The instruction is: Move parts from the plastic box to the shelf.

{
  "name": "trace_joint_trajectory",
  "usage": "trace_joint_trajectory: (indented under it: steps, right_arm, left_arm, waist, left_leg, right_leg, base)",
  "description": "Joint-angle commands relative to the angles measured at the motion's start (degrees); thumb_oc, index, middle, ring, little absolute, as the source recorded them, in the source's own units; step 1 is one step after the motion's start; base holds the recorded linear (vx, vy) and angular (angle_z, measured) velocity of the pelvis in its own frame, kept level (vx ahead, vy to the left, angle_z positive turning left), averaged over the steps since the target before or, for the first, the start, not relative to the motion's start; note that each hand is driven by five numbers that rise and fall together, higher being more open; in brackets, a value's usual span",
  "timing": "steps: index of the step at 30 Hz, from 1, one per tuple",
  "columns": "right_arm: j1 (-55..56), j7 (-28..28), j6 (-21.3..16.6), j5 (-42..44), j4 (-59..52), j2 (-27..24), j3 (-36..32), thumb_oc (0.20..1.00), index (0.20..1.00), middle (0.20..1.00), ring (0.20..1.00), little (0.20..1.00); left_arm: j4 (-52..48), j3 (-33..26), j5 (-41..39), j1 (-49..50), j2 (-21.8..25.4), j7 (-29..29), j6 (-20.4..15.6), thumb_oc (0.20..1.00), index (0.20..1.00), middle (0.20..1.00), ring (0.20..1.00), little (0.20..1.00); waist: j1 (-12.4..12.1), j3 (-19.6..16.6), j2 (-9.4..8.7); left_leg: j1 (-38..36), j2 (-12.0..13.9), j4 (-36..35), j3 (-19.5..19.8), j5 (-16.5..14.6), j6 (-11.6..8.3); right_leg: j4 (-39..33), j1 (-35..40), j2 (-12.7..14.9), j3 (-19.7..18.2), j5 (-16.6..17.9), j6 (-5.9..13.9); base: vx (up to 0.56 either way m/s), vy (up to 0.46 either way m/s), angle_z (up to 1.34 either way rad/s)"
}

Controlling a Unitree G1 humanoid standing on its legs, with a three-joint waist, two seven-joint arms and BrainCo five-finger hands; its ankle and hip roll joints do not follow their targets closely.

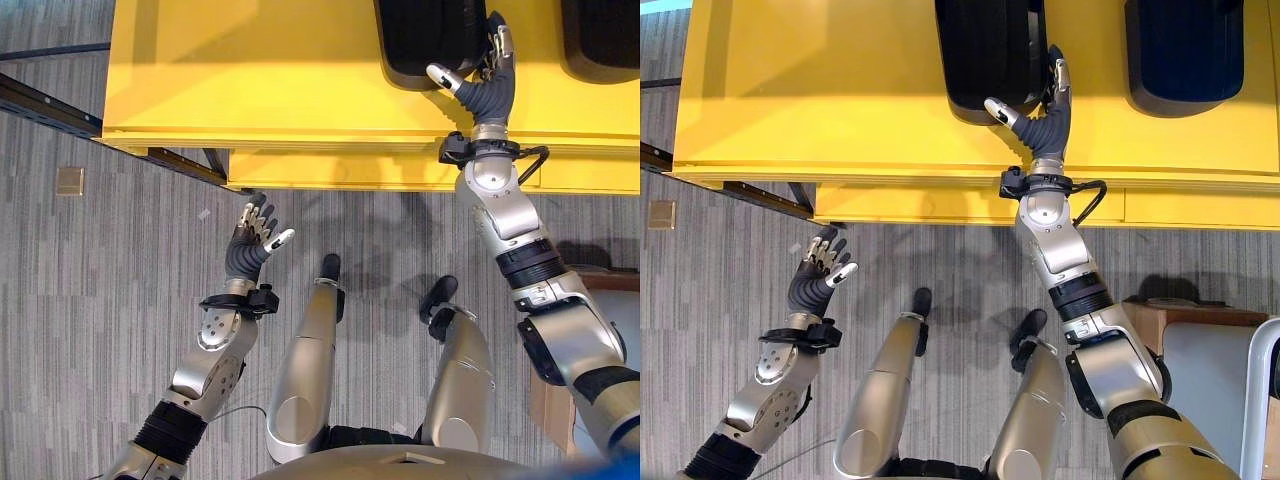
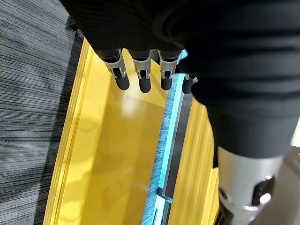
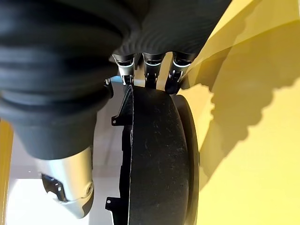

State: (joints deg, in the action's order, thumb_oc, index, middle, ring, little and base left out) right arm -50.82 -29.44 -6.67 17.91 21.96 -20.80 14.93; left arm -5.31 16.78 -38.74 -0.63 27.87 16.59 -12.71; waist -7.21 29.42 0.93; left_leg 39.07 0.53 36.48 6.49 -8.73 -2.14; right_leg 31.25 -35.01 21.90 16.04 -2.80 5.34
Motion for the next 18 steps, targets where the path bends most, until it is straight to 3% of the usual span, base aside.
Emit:
trace_joint_trajectory:
  steps: [1,18]
  right_arm:
    - [-2.9,1.3,-2.0,1.9,-1.5,0.7,0.7,1.000,1.000,1.000,1.000,1.000]
    - [-3.0,2.4,-1.9,2.0,-2.2,1.2,2.2,1.000,1.000,1.000,1.000,1.000]
  left_arm:
    - [-3.5,-2.1,1.8,2.1,1.2,0.6,-2.2,1.000,1.000,1.000,1.000,1.000]
    - [-3.9,-2.1,1.9,2.3,1.3,0.6,-2.4,1.000,1.000,1.000,1.000,1.000]
  waist:
    - [-1.8,0.4,0.13]
    - [-1.9,0.4,0.05]
  left_leg:
    - [0.4,1.2,-1.0,-2.2,-0.9,0.65]
    - [0.8,1.6,-0.9,-2.0,-0.9,0.69]
  right_leg:
    - [7.0,6.8,-0.5,-1.2,-9.8,0.70]
    - [7.3,6.3,-0.7,-1.0,-9.8,0.73]
  base:
    - [0.00,0.000,0.00]
    - [0.00,0.000,0.00]
